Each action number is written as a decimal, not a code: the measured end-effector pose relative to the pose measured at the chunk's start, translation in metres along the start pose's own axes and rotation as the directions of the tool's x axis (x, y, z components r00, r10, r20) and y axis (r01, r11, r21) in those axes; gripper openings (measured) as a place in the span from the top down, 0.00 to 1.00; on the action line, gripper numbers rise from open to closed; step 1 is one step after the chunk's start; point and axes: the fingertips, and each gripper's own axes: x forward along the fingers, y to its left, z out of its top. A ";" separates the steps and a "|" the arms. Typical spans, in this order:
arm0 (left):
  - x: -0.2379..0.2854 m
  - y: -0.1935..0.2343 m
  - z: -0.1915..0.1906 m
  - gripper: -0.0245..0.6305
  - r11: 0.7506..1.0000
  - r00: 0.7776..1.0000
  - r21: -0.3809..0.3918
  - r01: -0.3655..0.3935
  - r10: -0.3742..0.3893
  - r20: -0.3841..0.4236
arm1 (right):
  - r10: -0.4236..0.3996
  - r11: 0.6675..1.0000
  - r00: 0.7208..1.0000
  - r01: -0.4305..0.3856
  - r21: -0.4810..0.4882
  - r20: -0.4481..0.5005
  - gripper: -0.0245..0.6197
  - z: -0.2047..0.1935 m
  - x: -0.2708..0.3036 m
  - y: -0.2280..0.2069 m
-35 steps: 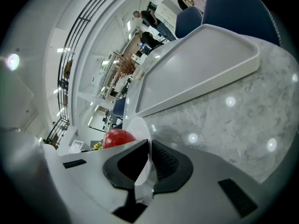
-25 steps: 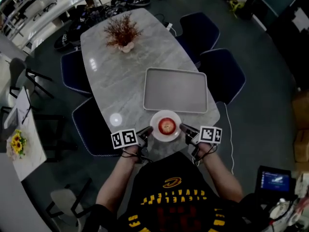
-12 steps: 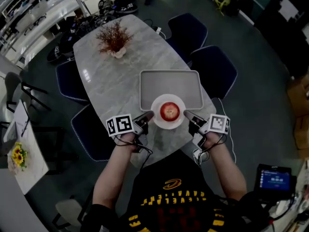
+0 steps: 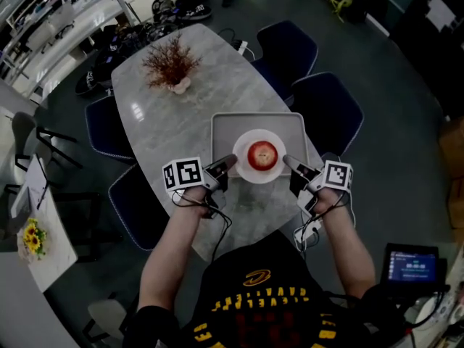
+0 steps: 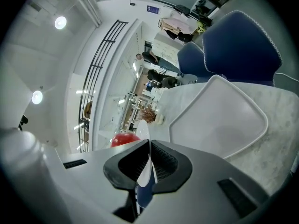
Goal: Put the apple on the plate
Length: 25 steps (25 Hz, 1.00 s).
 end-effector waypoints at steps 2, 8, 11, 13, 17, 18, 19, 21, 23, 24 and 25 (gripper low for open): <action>0.012 0.004 0.009 0.93 1.000 1.000 -0.011 -0.005 0.005 0.001 | 0.003 1.000 1.000 -0.003 0.013 -0.014 0.92 0.013 0.007 -0.008; 0.042 0.017 0.029 0.93 0.998 0.999 -0.046 -0.030 0.030 0.014 | 0.014 0.999 0.999 -0.012 0.040 -0.051 0.92 0.045 0.024 -0.025; 0.055 0.024 0.037 0.93 0.997 0.999 -0.059 -0.041 0.042 0.015 | 0.011 0.999 0.998 -0.008 0.046 -0.064 0.92 0.058 0.033 -0.036; 0.064 0.029 0.043 0.93 0.996 0.999 -0.072 -0.049 0.051 0.014 | 0.009 0.998 0.997 -0.005 0.063 -0.071 0.92 0.066 0.039 -0.043; 0.075 0.039 0.050 0.93 0.993 0.998 -0.099 -0.059 0.060 0.011 | 0.011 0.995 0.996 -0.002 0.099 -0.087 0.92 0.073 0.048 -0.057; 0.077 0.042 0.051 0.93 0.993 0.998 -0.104 -0.062 0.064 0.010 | 0.010 0.994 0.996 0.000 0.106 -0.091 0.92 0.073 0.050 -0.060; 0.079 0.046 0.052 0.93 0.992 0.998 -0.108 -0.067 0.068 0.009 | 0.009 0.994 0.995 0.002 0.112 -0.095 0.92 0.074 0.053 -0.063; 0.083 0.052 0.055 0.93 0.990 0.997 -0.117 -0.075 0.077 0.006 | 0.012 0.992 0.995 0.001 0.124 -0.103 0.92 0.077 0.059 -0.067; 0.087 0.061 0.057 0.93 0.988 0.996 -0.129 -0.086 0.086 0.002 | 0.011 0.991 0.993 0.004 0.136 -0.113 0.92 0.078 0.064 -0.074; 0.089 0.067 0.057 0.93 0.987 0.996 -0.134 -0.091 0.092 -0.001 | 0.006 0.990 0.993 0.010 0.137 -0.119 0.92 0.078 0.067 -0.078; 0.091 0.072 0.058 0.93 0.986 0.995 -0.139 -0.097 0.098 -0.004 | 0.000 0.990 0.992 0.017 0.137 -0.124 0.92 0.078 0.070 -0.083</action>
